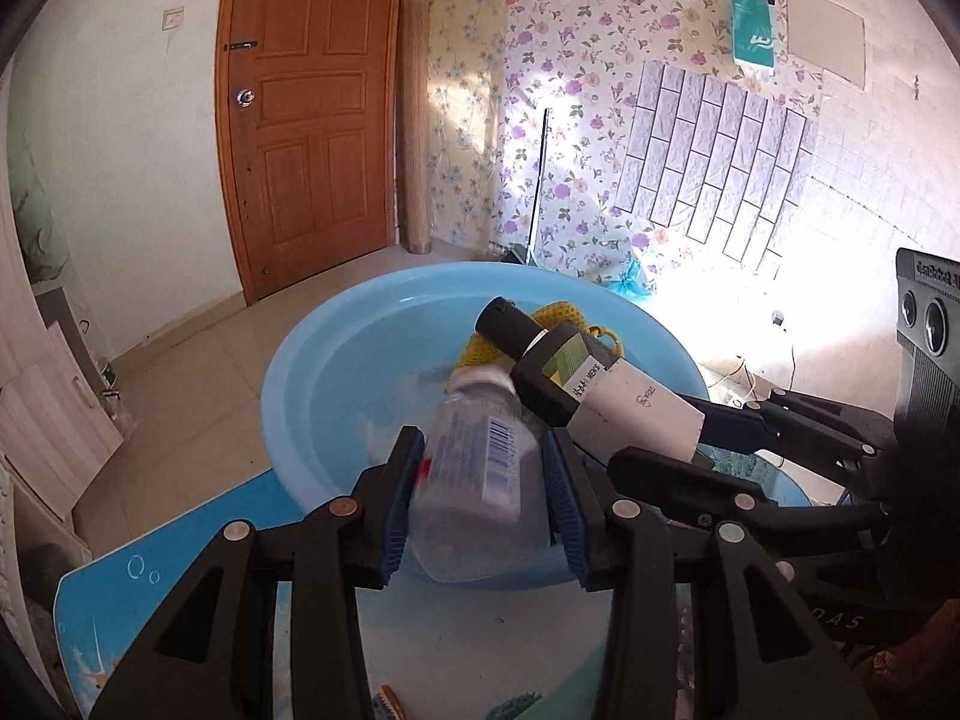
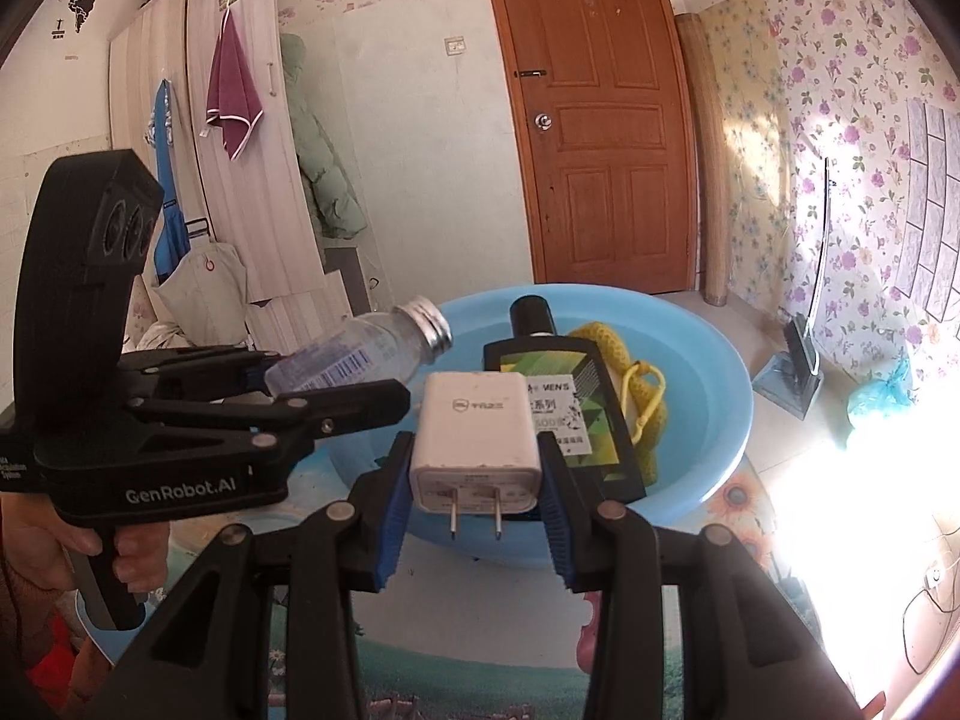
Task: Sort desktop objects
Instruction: 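Carry glass bottle with left tool while right tool carries charger over the basin, then open both tools to drop glass bottle and charger into the basin, then move both open tools toward the toothpick box and snack wrapper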
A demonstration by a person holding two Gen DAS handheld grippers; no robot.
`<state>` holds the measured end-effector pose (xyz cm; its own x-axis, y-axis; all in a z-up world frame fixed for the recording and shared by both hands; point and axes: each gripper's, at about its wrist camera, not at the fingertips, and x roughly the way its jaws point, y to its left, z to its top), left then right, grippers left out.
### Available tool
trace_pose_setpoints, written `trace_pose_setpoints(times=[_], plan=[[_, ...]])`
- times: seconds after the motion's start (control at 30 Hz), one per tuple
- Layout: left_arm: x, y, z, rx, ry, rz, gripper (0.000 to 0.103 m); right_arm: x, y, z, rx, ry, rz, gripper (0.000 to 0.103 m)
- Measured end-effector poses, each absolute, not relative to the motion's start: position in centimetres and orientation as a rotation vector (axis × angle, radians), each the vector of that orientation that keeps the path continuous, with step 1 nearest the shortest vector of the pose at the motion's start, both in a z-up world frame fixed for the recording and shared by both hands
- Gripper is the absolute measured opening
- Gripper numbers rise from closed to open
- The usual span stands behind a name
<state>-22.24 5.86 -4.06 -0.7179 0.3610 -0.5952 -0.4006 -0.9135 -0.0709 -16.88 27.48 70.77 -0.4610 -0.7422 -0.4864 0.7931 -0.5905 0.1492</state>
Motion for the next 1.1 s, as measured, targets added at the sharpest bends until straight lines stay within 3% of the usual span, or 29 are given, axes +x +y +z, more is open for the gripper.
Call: trace_pose_setpoints(times=[0.1,0.33,0.63,1.1], plan=[[-22.4,6.0,-4.1,-0.877,0.090,2.587,0.053,-17.9,27.3,70.5,0.648,0.125,-2.129,0.038],[-20.9,4.5,-3.9,-0.872,0.063,2.598,0.058,-19.0,27.0,70.0,0.689,0.128,-2.128,0.039],[-17.2,1.6,-4.3,-0.888,0.019,2.642,0.065,-16.7,27.3,70.1,0.684,0.141,-2.123,0.051],[-9.6,-2.7,-7.1,-0.999,-0.006,2.691,0.080,-12.8,28.8,68.9,0.789,0.199,-2.115,0.051]])
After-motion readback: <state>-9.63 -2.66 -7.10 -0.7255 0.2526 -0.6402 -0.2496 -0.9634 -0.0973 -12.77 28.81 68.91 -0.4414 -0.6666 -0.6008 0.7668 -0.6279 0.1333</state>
